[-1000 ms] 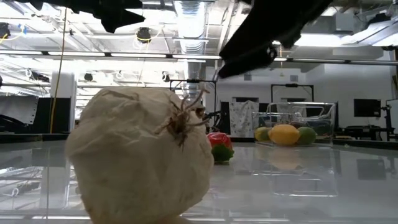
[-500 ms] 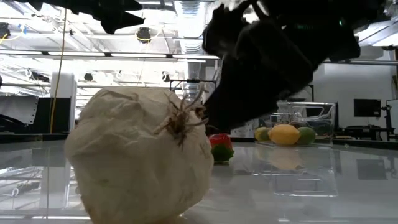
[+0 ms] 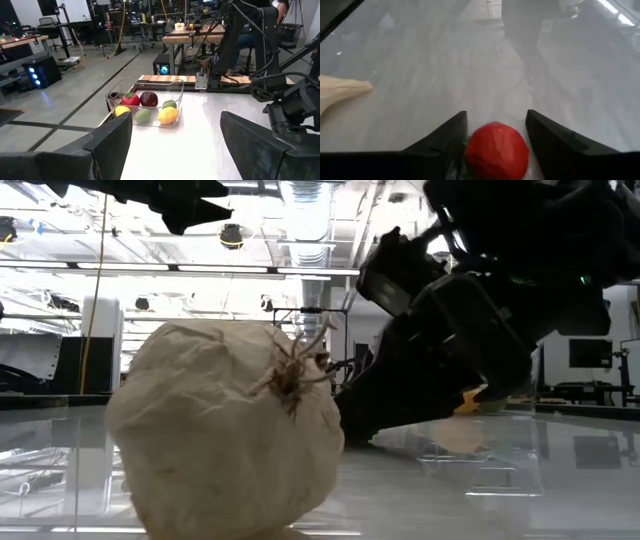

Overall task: Sort produce into baskets
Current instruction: Put the small tomato into the right transparent bin

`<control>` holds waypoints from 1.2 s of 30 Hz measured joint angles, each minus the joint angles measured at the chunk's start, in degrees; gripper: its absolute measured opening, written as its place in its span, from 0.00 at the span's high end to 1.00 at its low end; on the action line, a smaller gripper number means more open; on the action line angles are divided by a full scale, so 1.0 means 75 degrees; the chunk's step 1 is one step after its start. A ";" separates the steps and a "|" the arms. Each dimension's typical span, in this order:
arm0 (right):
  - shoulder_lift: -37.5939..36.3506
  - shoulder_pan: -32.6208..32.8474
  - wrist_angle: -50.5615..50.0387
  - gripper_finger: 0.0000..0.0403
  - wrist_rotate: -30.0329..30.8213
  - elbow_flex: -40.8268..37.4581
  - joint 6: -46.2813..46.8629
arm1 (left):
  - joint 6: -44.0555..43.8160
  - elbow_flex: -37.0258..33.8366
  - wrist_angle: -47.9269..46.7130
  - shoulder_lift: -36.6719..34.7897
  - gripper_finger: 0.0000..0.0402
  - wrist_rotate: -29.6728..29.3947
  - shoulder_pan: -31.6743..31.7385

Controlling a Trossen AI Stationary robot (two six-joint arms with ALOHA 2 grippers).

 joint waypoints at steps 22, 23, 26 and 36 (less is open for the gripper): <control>-0.4055 -0.0600 -0.5249 0.66 0.2061 -0.0124 -0.0401 | 0.0032 0.0001 0.0006 -0.0003 0.28 -0.0013 0.0000; -0.4368 -0.0672 -0.5394 0.67 0.2088 -0.0124 -0.0459 | 0.0029 0.0003 0.0003 -0.0003 0.28 -0.0011 0.0000; -0.5165 -0.0927 -0.5921 0.67 0.2100 -0.0122 -0.0686 | 0.0026 0.0003 0.0006 -0.0003 0.28 -0.0011 -0.0002; -0.6454 -0.2084 -0.6877 0.66 0.2128 -0.0122 -0.1490 | 0.0025 0.0002 0.0003 -0.0003 0.28 -0.0011 0.0000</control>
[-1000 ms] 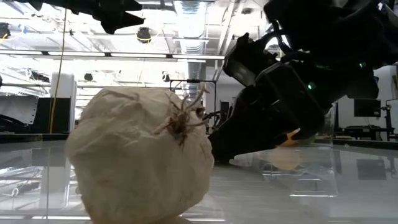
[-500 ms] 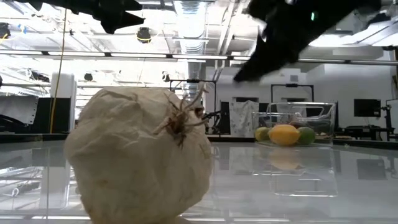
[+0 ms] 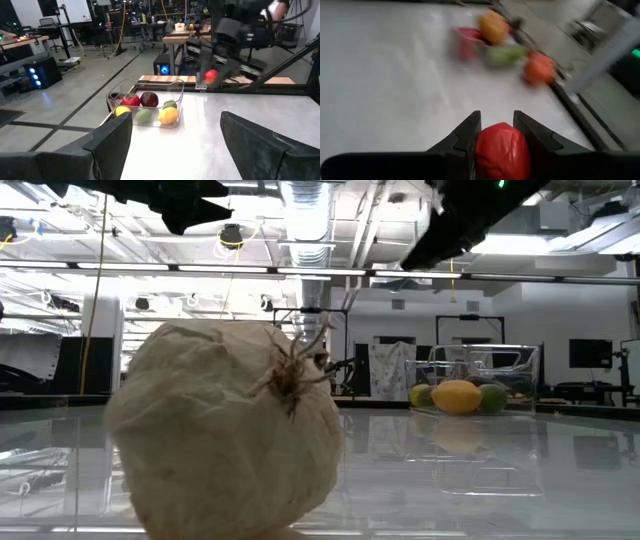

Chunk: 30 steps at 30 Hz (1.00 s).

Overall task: Sort produce into baskets
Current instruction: Put the small tomato into the right transparent bin, then put the garlic into the left transparent bin

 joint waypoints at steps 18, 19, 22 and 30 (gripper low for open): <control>-0.0243 -0.3231 -0.2080 0.37 -0.0192 -0.0516 0.0540 | 0.0036 0.0001 -0.0064 0.0000 0.28 0.0000 0.0000; -0.0243 -0.3268 -0.2085 0.34 -0.0275 -0.0533 0.0622 | 0.0039 0.0001 -0.0064 0.0000 0.28 0.0000 0.0000; -0.0243 -0.3115 -0.2010 0.27 -0.0507 -0.0539 0.0775 | 0.0068 0.0001 -0.0064 0.0000 0.28 0.0000 -0.0002; -0.0084 -0.0712 -0.0040 0.25 -0.0889 -0.0538 0.0847 | 0.0251 0.0001 -0.0061 0.0003 0.28 -0.0099 -0.0002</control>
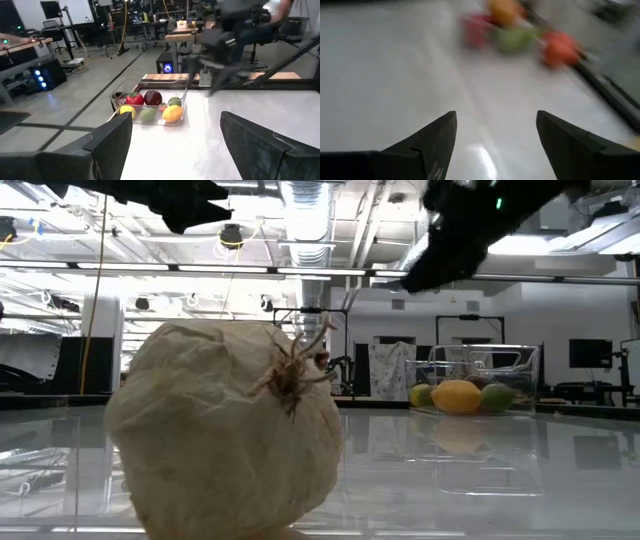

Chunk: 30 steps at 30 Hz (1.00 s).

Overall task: Sort produce into baskets
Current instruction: Put the garlic into the left transparent bin

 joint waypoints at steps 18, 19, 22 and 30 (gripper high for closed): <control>-0.0047 0.3019 0.0391 0.25 0.1973 -0.0004 0.0384 | 0.0518 0.0338 0.1463 0.3104 0.28 0.1069 -0.3594; -0.0222 0.3039 0.0419 0.25 0.2118 -0.0004 0.0216 | 0.0479 0.0375 0.1475 0.3361 0.28 0.0981 -0.3743; -0.0820 0.3035 0.0482 0.25 0.2696 -0.0004 -0.0334 | 0.0296 0.0591 0.1457 0.4194 0.28 0.0920 -0.4052; -0.1968 0.2626 0.0834 0.25 0.3101 -0.0047 -0.0705 | -0.0378 0.1408 0.1600 0.6552 0.28 0.1589 -0.4330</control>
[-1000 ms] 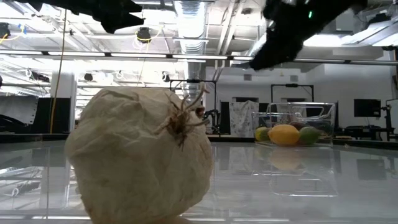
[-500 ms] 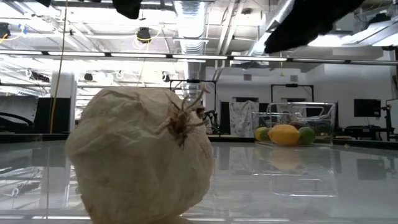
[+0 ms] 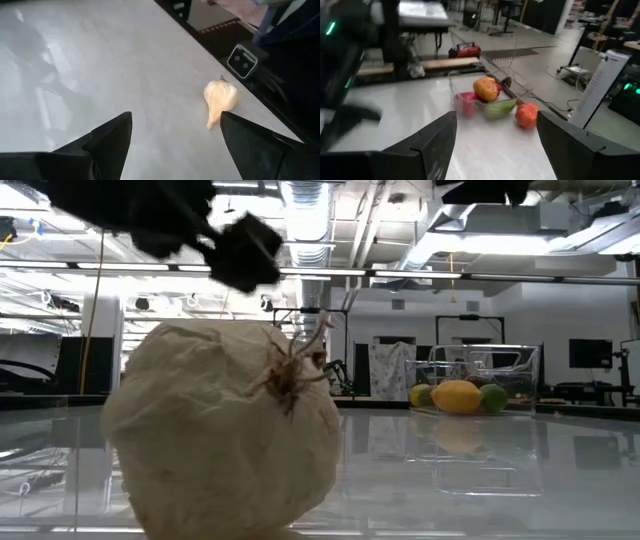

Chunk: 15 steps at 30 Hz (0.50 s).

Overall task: Sort produce into baskets
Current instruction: Put the garlic into the left transparent bin

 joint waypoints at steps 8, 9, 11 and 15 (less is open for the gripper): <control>0.0241 -0.0122 0.0552 0.25 0.0149 -0.0343 0.0215 | 0.0327 0.1272 0.0047 0.1951 0.28 0.0904 -0.0222; 0.0317 -0.0119 0.0570 0.25 0.0152 -0.0345 0.0291 | 0.0330 0.1397 0.0035 0.2089 0.28 0.1083 -0.0257; 0.0422 -0.0096 0.0551 0.25 0.0147 -0.0343 0.0403 | 0.0332 0.1646 0.0021 0.2347 0.28 0.1316 -0.0359; 0.0635 -0.0017 0.0593 0.25 0.0151 -0.0342 0.0503 | 0.0624 0.1924 0.0351 0.2769 0.28 0.1288 -0.0629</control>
